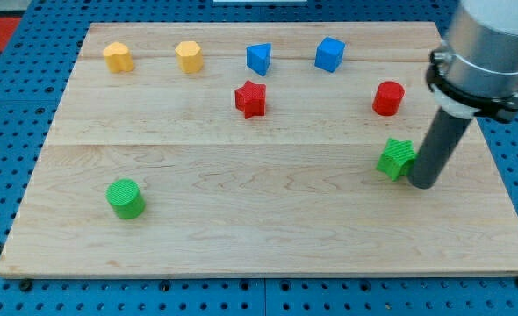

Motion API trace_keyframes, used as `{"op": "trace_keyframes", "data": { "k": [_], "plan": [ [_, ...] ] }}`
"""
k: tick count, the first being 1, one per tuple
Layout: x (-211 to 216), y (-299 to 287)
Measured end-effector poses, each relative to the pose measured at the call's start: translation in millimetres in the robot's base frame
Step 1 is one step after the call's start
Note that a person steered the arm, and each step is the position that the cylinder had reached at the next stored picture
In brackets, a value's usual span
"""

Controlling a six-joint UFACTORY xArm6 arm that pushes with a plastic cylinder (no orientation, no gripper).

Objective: Move the green star diagonal to the red circle

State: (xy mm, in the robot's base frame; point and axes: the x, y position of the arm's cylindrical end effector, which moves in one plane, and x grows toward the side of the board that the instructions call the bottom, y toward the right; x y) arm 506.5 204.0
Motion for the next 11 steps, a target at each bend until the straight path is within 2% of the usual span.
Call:
{"op": "trace_keyframes", "data": {
  "k": [2, 4, 5, 6, 7, 10, 11],
  "plan": [
    [5.9, 38.4],
    [-33.4, -58.1],
    [-33.5, -97.0],
    [-4.8, -93.8],
    [-6.8, -136.0],
    [-34.4, -136.1],
    [-10.6, -149.2]
  ]
}}
